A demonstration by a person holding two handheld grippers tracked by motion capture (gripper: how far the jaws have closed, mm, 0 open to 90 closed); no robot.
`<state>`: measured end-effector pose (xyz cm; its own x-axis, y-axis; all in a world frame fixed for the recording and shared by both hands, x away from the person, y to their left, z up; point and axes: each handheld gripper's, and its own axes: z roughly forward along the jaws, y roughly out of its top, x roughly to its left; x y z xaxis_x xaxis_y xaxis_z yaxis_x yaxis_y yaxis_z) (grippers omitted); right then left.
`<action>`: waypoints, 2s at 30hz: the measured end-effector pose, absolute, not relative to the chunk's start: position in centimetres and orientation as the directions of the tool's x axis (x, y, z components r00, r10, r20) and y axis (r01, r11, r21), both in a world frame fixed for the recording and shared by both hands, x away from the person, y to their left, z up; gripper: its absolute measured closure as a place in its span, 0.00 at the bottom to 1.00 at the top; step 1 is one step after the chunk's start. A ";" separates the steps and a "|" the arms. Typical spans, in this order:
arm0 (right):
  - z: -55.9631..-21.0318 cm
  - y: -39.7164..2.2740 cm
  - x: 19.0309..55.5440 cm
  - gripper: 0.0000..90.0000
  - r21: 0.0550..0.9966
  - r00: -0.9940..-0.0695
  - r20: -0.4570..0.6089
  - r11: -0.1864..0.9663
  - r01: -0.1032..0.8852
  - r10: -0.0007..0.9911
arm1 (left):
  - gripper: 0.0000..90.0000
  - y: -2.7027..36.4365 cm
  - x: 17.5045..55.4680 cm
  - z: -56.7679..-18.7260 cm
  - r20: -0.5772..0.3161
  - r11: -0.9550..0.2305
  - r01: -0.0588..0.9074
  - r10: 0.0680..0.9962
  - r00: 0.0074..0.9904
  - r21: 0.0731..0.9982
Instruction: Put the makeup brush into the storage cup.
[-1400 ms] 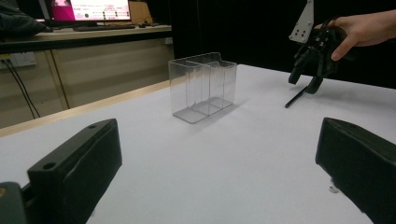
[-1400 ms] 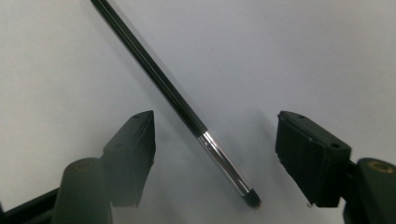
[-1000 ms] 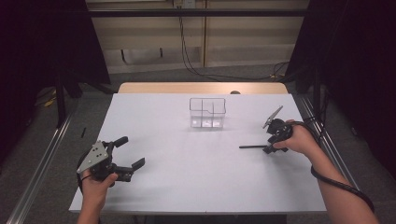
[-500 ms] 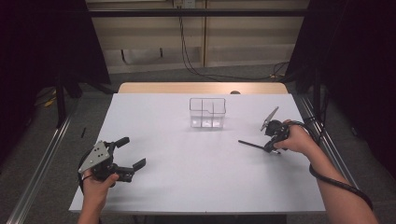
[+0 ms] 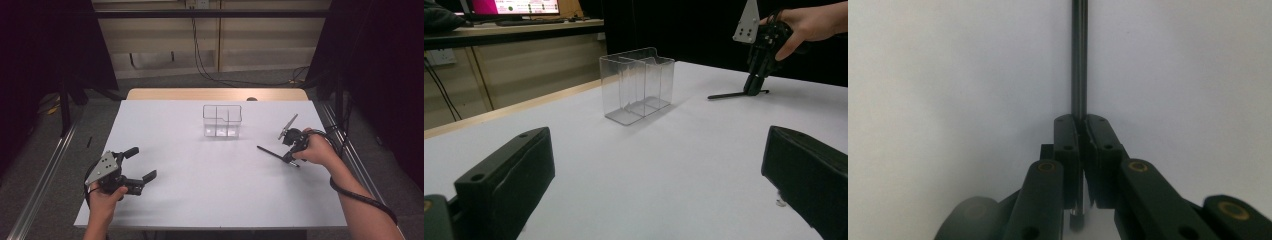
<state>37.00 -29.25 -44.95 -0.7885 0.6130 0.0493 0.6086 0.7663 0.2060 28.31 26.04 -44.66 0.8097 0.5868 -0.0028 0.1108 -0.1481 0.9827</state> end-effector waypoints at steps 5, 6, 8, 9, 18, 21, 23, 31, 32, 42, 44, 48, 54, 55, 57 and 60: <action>-44.7 -29.3 36.5 0.95 0.217 -0.768 0.091 0.740 0.636 0.634 | 0.01 26.0 28.4 -44.7 0.001 -0.155 0.111 0.588 0.809 0.982; -44.7 -29.4 36.5 0.95 0.223 -0.774 0.088 0.745 0.629 0.627 | 0.01 26.0 28.4 -44.7 0.004 -0.158 0.110 0.590 0.808 0.981; -44.4 -29.4 36.3 0.95 0.229 -0.772 0.089 0.741 0.631 0.630 | 0.01 26.0 28.3 -44.6 0.003 -0.157 0.111 0.589 0.808 0.981; -44.2 -29.4 36.2 0.95 0.238 -0.777 0.085 0.744 0.624 0.624 | 0.01 25.9 28.3 -44.6 0.002 -0.157 0.112 0.586 0.810 0.981; -42.9 -27.8 35.4 0.95 0.279 -0.806 0.083 0.763 0.583 0.586 | 0.01 25.8 28.3 -44.6 0.002 -0.155 0.111 0.588 0.809 0.982; -42.6 -27.2 35.3 0.95 0.288 -0.822 0.080 0.776 0.561 0.564 | 0.01 25.8 28.3 -44.6 0.002 -0.155 0.111 0.588 0.809 0.982; -42.5 -26.9 35.3 0.95 0.287 -0.823 0.079 0.778 0.559 0.562 | 0.01 25.8 28.3 -44.6 0.003 -0.157 0.110 0.588 0.809 0.981; -42.4 -25.9 35.2 0.95 0.291 -0.838 0.085 0.791 0.538 0.539 | 0.01 25.9 28.3 -44.5 0.002 -0.159 0.113 0.589 0.808 0.981; -42.4 -25.8 35.2 0.95 0.294 -0.840 0.083 0.792 0.535 0.536 | 0.01 25.8 28.3 -44.5 0.001 -0.156 0.112 0.589 0.808 0.981; -41.9 -24.4 34.9 0.95 0.309 -0.861 0.083 0.809 0.500 0.501 | 0.01 25.7 28.3 -44.6 0.006 -0.164 0.110 0.584 0.812 0.980; -41.9 -23.9 34.9 0.95 0.306 -0.866 0.079 0.815 0.492 0.494 | 0.01 25.7 28.3 -44.6 0.006 -0.163 0.111 0.584 0.812 0.980; -41.7 -23.4 34.9 0.95 0.308 -0.876 0.073 0.824 0.475 0.478 | 0.01 25.7 28.4 -44.6 0.005 -0.163 0.110 0.581 0.814 0.981; -41.4 -22.3 34.9 0.95 0.306 -0.891 0.067 0.840 0.448 0.450 | 0.01 25.7 28.4 -44.6 0.009 -0.167 0.109 0.580 0.815 0.980; -41.4 -22.1 34.8 0.95 0.305 -0.890 0.068 0.840 0.449 0.450 | 0.01 25.7 28.4 -44.6 0.005 -0.165 0.111 0.578 0.816 0.980; -41.4 -21.6 34.8 0.95 0.310 -0.898 0.064 0.847 0.433 0.436 | 0.01 25.7 28.4 -44.6 0.008 -0.169 0.111 0.580 0.815 0.979; -41.4 -21.0 34.8 0.95 0.307 -0.905 0.059 0.855 0.419 0.422 | 0.01 25.6 28.4 -44.6 0.006 -0.170 0.113 0.577 0.816 0.979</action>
<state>34.82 -20.96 -41.41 -0.9045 0.4223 0.0588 0.4190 0.8546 0.3069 28.40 25.63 -44.58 0.8164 0.5774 0.0062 0.1131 -0.1704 0.9789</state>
